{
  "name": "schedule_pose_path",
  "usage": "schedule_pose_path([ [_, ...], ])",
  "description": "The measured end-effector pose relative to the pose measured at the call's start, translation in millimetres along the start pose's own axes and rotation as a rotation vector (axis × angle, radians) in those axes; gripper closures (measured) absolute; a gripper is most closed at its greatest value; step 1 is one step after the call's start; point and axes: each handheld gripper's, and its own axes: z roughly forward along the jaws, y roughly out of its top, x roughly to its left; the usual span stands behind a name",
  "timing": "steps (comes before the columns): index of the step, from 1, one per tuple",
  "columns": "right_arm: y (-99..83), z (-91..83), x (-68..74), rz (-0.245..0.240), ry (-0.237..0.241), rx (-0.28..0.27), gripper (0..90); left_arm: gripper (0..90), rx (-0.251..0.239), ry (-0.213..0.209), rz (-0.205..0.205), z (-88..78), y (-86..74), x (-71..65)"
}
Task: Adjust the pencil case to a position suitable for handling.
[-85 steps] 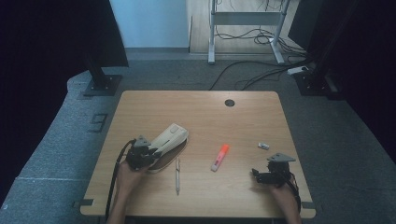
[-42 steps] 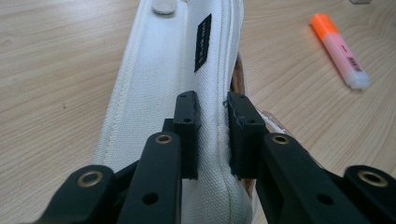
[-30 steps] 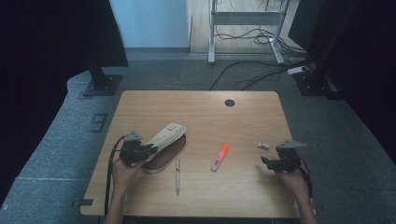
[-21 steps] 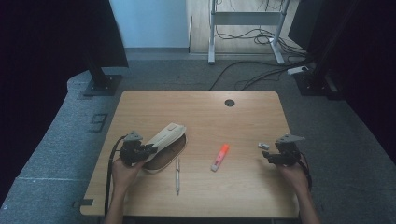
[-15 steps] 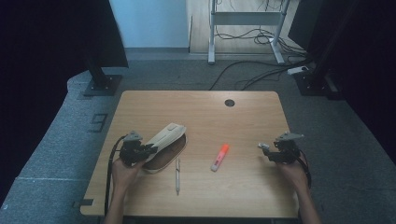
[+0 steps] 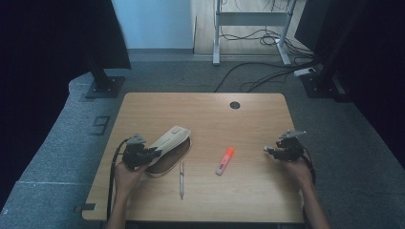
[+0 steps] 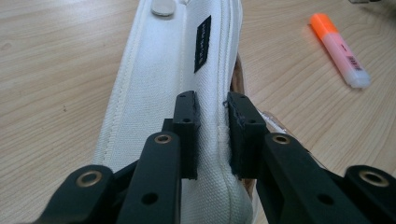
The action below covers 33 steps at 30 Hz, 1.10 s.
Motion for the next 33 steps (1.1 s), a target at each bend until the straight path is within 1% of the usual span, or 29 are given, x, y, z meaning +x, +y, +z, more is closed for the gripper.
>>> schedule_pose_path([
  [6,-0.4,7.8,-4.0,-0.002,0.017,0.023,47.8,75.0,0.002,-0.002,0.0,0.3,-0.1,0.2],
  [7,-0.4,7.8,-4.0,-0.002,0.017,0.023,47.8,75.0,0.002,-0.002,0.0,0.3,-0.1,0.2],
  [8,-0.9,8.8,-4.5,0.007,0.03,0.016,50.7,75.0,0.003,-0.004,0.001,0.6,-0.1,0.2],
  [11,-1.2,8.9,-4.7,0.015,0.041,0.014,52.7,74.9,0.004,-0.004,0.003,1.1,-0.2,0.2],
  [16,-1.7,7.6,0.6,0.012,0.053,0.013,60.7,74.8,0.006,-0.001,0.003,2.1,-0.2,-0.6],
  [22,-1.0,6.4,5.8,0.02,0.06,0.022,69.9,74.8,0.006,-0.001,0.005,2.2,-0.3,-0.6],
  [25,-0.6,6.1,7.7,0.018,0.055,0.028,71.0,74.8,0.006,-0.001,0.005,2.1,-0.3,-0.6],
  [27,-0.2,5.5,9.5,0.028,0.052,0.035,71.6,74.8,0.005,0.001,0.005,2.0,-0.3,-0.8],
  [30,-0.7,5.6,10.7,0.04,0.045,0.027,71.8,74.8,0.004,0.003,0.008,1.8,-0.2,-0.9],
  [32,-1.1,5.0,11.3,0.05,0.052,0.026,71.9,75.1,-0.002,0.007,0.007,1.0,0.0,-1.3],
  [33,-1.3,4.7,11.7,0.047,0.053,0.025,72.0,75.2,-0.002,0.007,0.007,1.0,0.0,-1.3],
])
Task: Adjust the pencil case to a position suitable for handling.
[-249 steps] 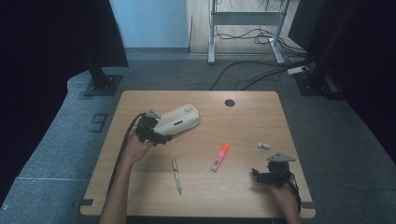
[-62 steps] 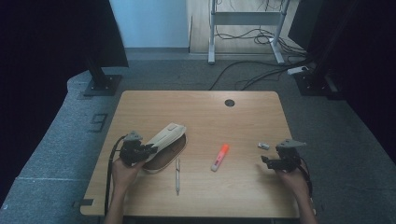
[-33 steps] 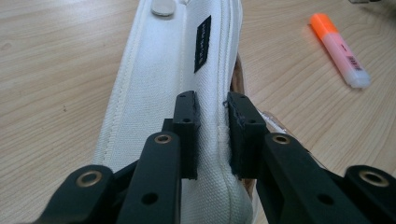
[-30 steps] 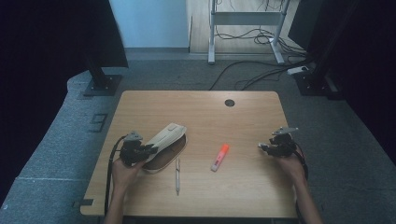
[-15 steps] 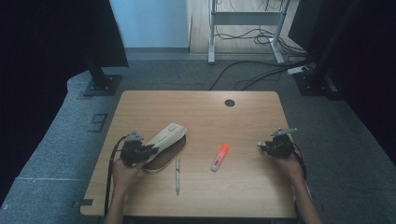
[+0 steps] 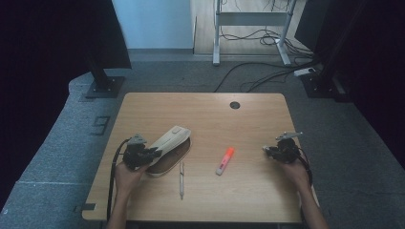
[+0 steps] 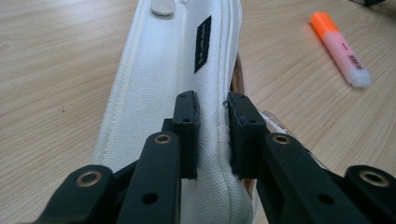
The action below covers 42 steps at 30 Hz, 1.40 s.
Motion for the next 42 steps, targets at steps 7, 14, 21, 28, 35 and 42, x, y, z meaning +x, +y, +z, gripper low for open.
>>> schedule_pose_path([
  [7,2.9,-8.7,7.9,0.005,0.017,-0.028,72.0,75.6,-0.008,0.007,-0.007,-0.7,0.4,-1.3],
  [14,9.6,-17.5,14.7,-0.005,0.033,-0.045,72.0,75.5,-0.008,0.009,-0.007,-0.7,0.6,-2.0],
  [21,17.7,-21.7,24.2,-0.016,0.064,-0.064,72.0,75.5,-0.011,0.008,-0.008,-0.8,0.7,-2.3],
  [28,25.6,-19.2,35.4,-0.036,0.089,-0.074,71.9,75.5,-0.015,0.008,-0.01,-1.5,0.9,-2.2],
  [35,33.9,-14.3,46.3,-0.058,0.111,-0.08,71.9,75.7,-0.021,0.011,-0.011,-2.1,0.9,-2.4],
  [42,41.4,-7.1,56.4,-0.073,0.126,-0.082,71.9,75.8,-0.024,0.008,-0.012,-2.2,1.0,-2.4],
])
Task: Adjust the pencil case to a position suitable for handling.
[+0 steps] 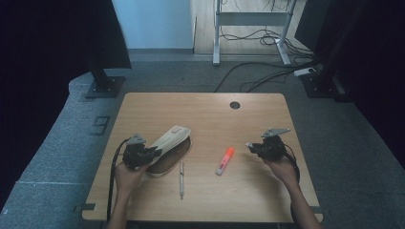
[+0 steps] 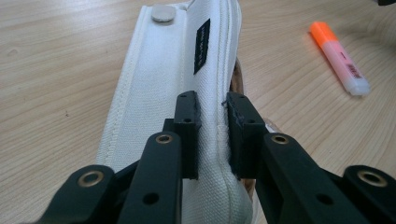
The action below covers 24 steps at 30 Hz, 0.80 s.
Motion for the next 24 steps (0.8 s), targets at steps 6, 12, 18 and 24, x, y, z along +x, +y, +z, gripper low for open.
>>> schedule_pose_path([
  [6,8.8,9.6,11.1,-0.023,0.017,0.004,71.9,75.8,-0.001,0.0,0.002,-0.1,0.1,-0.2],
  [12,14.8,15.1,17.3,-0.022,0.034,-0.005,71.9,75.8,0.002,0.001,0.007,0.0,0.4,-0.8],
  [18,22.5,22.2,25.7,-0.032,0.05,-0.01,71.9,75.7,0.0,0.0,0.011,0.5,0.7,-1.6],
  [24,30.9,31.3,36.2,-0.052,0.063,-0.007,71.9,75.7,0.001,-0.002,0.014,0.3,0.6,-1.7],
])
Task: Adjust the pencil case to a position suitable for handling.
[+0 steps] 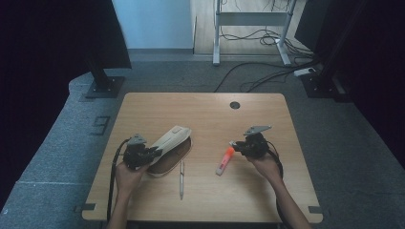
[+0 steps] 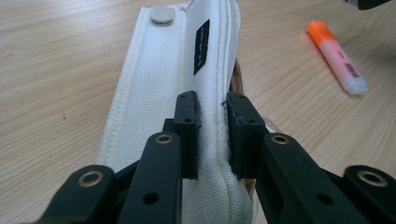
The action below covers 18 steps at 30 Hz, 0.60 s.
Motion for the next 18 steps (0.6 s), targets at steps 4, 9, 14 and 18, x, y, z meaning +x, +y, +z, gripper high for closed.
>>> schedule_pose_path([
  [4,5.2,6.4,5.7,-0.013,0.011,0.004,71.9,75.7,0.0,0.0,0.003,0.1,0.0,-0.3],
  [9,10.4,15.2,10.1,-0.023,0.018,0.008,71.9,75.7,-0.001,-0.001,0.003,0.0,0.0,-0.5],
  [14,14.5,22.8,14.0,-0.02,0.031,0.005,71.9,75.7,0.0,-0.001,0.003,0.0,0.1,-0.5],
  [18,19.1,31.5,21.1,-0.032,0.043,0.013,71.9,75.7,-0.002,-0.001,0.003,-0.1,0.1,-0.7],
])
